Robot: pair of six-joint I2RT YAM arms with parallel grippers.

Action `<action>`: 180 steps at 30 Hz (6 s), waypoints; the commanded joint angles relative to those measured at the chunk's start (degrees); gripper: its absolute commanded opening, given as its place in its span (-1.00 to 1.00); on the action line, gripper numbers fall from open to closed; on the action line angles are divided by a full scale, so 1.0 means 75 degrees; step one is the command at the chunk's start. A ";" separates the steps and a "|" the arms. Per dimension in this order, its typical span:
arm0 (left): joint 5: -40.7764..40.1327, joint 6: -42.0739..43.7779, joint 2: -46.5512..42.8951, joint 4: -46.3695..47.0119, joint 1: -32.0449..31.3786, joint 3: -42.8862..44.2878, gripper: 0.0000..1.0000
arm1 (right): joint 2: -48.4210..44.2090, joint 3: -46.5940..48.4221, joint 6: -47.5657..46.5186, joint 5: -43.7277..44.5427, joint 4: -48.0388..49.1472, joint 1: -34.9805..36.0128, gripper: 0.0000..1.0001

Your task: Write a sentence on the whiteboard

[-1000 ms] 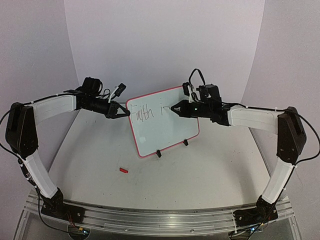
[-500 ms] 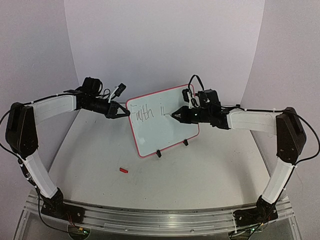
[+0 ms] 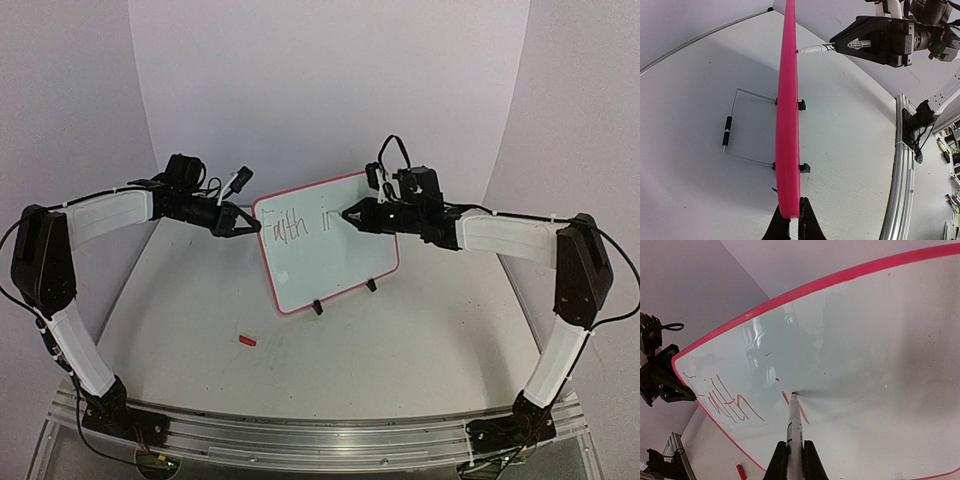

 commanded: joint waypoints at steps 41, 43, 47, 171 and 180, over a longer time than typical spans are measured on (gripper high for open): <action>0.0003 0.0318 -0.0134 -0.0489 -0.0251 0.0121 -1.00 | -0.0594 -0.0873 0.0263 0.0952 0.0160 0.0014 -1.00; -0.0002 0.0317 -0.0134 -0.0490 -0.0250 0.0113 -1.00 | -0.0666 -0.0819 0.0227 0.0908 0.0160 0.0008 -1.00; -0.0009 0.0330 -0.0132 -0.0489 -0.0250 0.0110 -1.00 | -0.1051 -0.0808 0.0148 0.0844 0.0172 0.0009 -1.00; -0.0055 0.0364 -0.0098 -0.0533 -0.0355 0.0121 -1.00 | -0.1109 -0.0996 -0.0215 0.1821 0.0113 -0.0181 -1.00; -0.0093 0.0385 -0.0075 -0.0546 -0.0359 0.0121 -1.00 | -0.0775 -0.0492 -0.0290 0.1843 0.0228 -0.0178 -1.00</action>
